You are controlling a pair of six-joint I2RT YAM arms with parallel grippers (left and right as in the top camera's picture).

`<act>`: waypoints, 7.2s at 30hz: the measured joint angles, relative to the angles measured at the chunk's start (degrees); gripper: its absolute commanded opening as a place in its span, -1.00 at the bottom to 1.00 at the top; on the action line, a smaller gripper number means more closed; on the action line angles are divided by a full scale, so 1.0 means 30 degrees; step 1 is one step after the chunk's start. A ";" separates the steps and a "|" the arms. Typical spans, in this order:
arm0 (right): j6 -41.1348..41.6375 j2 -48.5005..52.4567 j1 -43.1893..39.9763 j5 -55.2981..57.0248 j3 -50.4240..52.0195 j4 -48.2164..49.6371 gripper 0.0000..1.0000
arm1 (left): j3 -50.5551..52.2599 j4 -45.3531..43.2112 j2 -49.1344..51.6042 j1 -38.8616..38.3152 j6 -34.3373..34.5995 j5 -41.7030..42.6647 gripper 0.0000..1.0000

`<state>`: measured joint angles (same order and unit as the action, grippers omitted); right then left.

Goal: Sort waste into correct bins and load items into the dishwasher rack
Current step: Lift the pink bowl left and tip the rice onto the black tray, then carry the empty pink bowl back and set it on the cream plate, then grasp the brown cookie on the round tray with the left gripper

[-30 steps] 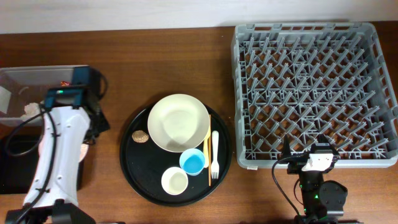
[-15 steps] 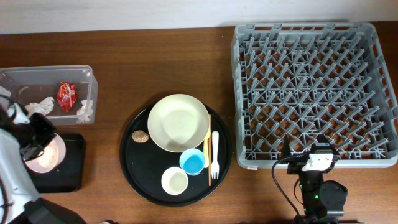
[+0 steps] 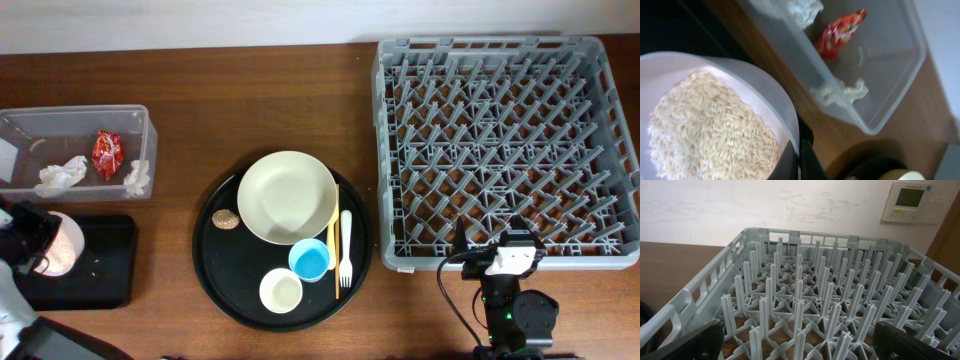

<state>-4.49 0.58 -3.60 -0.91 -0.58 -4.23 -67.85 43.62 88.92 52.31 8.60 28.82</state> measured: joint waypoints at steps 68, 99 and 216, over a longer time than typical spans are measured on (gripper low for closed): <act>0.0000 0.0000 0.0000 0.0000 0.0000 0.0000 0.97 | 0.5574 -0.7431 -0.0073 0.4714 -0.4546 1.9766 -0.99; -0.0007 0.0000 0.0219 0.0000 0.0000 0.0000 0.97 | 0.5559 -1.0469 0.1188 0.1851 -0.0903 1.9737 -0.99; 0.0007 0.0036 0.0233 0.0000 0.0000 0.0000 0.97 | 0.4357 -0.1246 0.0896 -1.8819 0.5275 -1.0054 -0.53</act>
<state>-4.47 0.69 -2.90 -0.91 -0.58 -4.23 -54.78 39.88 91.61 -4.14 24.43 -1.34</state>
